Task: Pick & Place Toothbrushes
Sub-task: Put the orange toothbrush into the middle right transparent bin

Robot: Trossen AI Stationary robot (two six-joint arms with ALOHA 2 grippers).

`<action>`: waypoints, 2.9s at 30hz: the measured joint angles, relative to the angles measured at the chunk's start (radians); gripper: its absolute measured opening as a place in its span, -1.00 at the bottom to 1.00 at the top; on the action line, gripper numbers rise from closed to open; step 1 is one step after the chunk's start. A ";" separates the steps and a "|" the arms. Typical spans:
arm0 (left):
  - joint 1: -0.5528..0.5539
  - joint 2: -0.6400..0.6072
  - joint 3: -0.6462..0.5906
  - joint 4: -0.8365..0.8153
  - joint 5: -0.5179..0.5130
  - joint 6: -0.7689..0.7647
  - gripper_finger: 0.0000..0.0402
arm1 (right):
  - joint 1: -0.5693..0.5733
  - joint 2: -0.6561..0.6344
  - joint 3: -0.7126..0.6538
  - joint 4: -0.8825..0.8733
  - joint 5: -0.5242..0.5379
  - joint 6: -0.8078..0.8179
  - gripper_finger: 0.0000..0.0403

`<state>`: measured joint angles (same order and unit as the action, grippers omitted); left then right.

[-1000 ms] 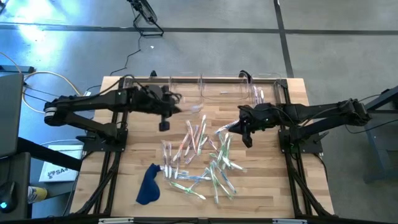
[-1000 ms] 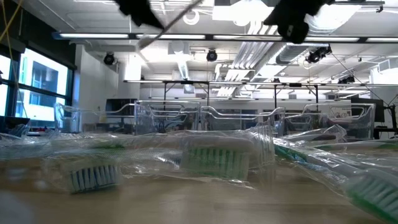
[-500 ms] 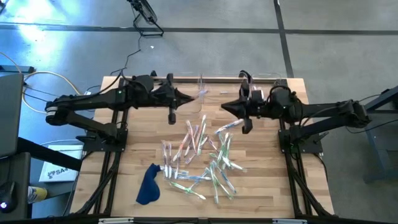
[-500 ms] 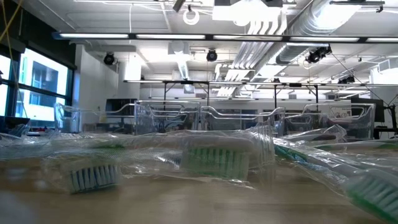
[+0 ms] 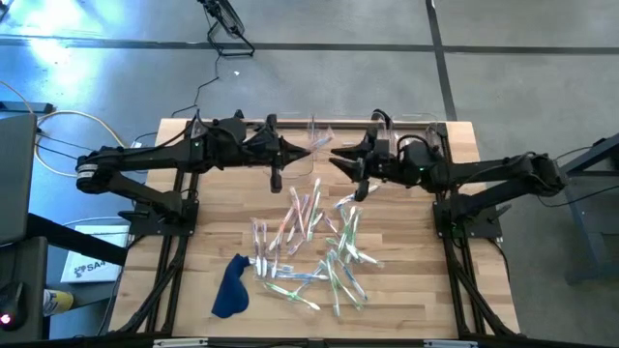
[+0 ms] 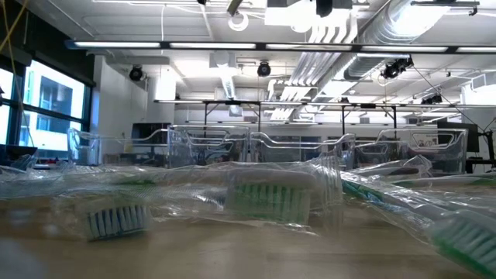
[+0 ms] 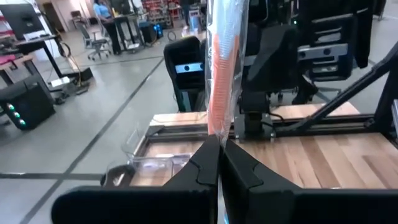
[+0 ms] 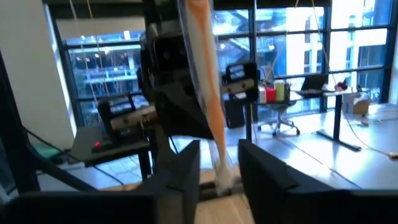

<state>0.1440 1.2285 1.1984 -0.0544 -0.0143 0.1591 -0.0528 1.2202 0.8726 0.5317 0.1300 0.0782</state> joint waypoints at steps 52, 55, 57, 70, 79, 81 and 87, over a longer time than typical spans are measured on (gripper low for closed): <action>0.000 0.078 -0.001 0.048 0.031 0.004 -1.00 | -0.013 0.127 0.000 0.179 0.004 -0.030 -0.86; 0.000 0.078 -0.001 0.048 0.031 0.018 -1.00 | -0.013 0.127 0.000 0.177 0.010 -0.030 -0.86; 0.000 0.078 -0.001 0.049 0.031 0.020 -1.00 | -0.013 0.127 0.000 0.176 0.009 -0.030 -0.86; 0.001 0.078 -0.001 0.059 0.003 0.099 -0.47 | -0.013 0.124 0.000 0.087 0.076 -0.030 -0.86; 0.001 -0.024 -0.001 0.047 -0.023 0.309 -0.08 | -0.013 0.099 0.000 -0.049 0.155 -0.019 -0.86; 0.001 -0.058 -0.001 0.041 -0.023 0.327 -0.07 | -0.013 0.091 0.000 -0.075 0.172 -0.020 -0.86; 0.000 -0.132 0.000 -0.034 -0.068 0.360 -0.07 | -0.048 0.066 0.001 -0.150 0.212 0.019 -0.86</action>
<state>0.1440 1.0963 1.1984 -0.0883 -0.0820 0.5186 -0.1006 1.2858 0.8741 0.3815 0.3419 0.0974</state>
